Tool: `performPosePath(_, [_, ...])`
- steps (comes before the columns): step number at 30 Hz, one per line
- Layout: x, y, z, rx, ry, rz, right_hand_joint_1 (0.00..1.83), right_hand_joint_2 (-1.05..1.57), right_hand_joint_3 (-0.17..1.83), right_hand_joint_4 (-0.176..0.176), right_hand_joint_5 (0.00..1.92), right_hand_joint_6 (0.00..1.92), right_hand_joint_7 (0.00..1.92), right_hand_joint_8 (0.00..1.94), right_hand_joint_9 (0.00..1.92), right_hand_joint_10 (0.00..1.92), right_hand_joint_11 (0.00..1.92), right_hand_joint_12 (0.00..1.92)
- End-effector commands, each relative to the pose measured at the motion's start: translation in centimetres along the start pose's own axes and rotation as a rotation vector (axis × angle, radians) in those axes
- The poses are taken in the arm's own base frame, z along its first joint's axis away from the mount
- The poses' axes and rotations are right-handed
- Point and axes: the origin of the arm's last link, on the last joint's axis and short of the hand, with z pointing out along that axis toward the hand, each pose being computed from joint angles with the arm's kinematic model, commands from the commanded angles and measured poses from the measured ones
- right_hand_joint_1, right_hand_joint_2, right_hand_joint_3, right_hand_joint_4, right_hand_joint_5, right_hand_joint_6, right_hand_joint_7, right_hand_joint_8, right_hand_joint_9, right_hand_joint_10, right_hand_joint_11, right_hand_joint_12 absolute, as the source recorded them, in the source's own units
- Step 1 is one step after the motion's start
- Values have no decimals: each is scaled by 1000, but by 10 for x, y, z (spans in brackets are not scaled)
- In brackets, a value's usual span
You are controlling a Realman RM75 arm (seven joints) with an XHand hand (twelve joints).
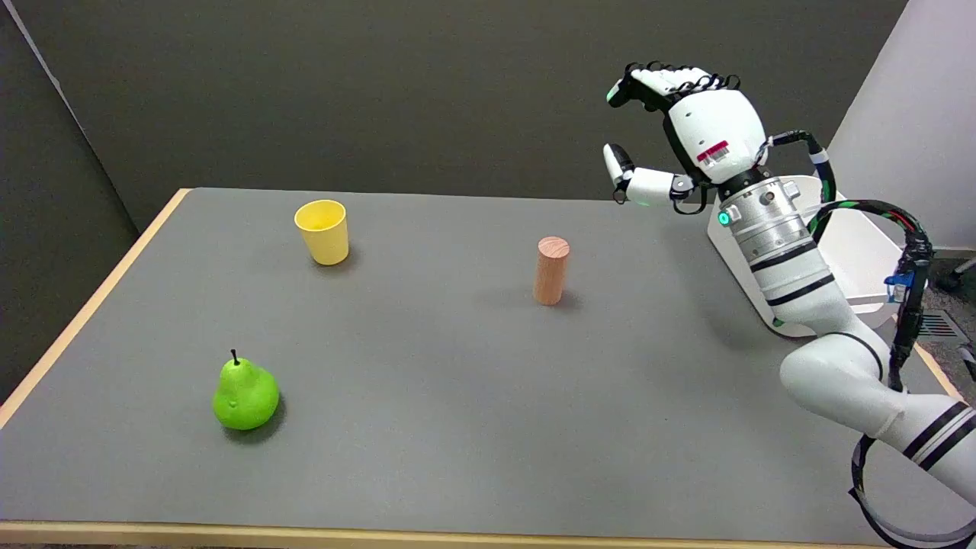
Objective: Pick up the wooden cylinder.
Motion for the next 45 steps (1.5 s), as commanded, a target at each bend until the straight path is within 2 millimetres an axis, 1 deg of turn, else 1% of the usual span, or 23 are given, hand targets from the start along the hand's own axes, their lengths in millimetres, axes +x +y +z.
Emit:
performPosePath(1, [9,4,-8,6,26,26,548,815,846,99,458,998,557,621,521,1082,463,1604])
performPosePath(6, [15,0,-7,21,37,35,476,867,830,105,466,1019,568,641,524,1089,472,1609])
performPosePath(9, [12,-3,-8,37,-1,101,446,900,822,107,471,1030,576,657,528,1091,478,1611])
performPosePath(11, [7,-7,-12,42,-34,172,352,886,837,101,456,982,579,658,530,1092,478,1609])
performPosePath(13, [4,-10,-16,40,-58,208,239,812,878,80,416,848,574,641,524,1099,474,1597])
performPosePath(15, [2,-13,-19,40,-76,222,214,779,870,71,405,816,564,623,511,1097,463,1593])
performPosePath(18, [-7,-15,-26,11,-125,272,225,727,865,62,387,758,537,578,483,1069,431,1595])
performPosePath(20, [-17,-12,-31,-33,-174,327,234,699,870,61,376,723,521,558,467,1041,407,1587])
performPosePath(23, [-35,-11,-42,-63,-233,362,220,669,851,51,346,643,474,491,414,965,358,1536])
performPosePath(26, [-43,-12,-50,-84,-240,376,212,643,839,35,302,544,401,411,330,883,304,1474])
performPosePath(29, [-47,-12,-53,-95,-246,375,215,631,838,23,274,495,355,376,283,823,267,1435])
performPosePath(34, [-56,-4,-56,-123,-267,392,221,621,843,15,254,464,341,362,270,795,247,1407])
performPosePath(38, [-71,9,-60,-215,-268,547,215,618,847,14,247,455,340,360,272,788,238,1391])
performPosePath(39, [-75,12,-61,-242,-266,592,209,618,852,8,225,427,315,343,261,747,193,1320])
performPosePath(41, [-80,18,-60,-270,-259,633,203,615,865,3,208,408,290,328,246,703,158,1261])
performPosePath(43, [-83,22,-58,-281,-257,632,209,592,919,-3,191,407,266,322,232,667,124,1229])
performPosePath(45, [-87,27,-54,-294,-255,626,206,618,877,-3,193,392,264,310,230,655,122,1197])
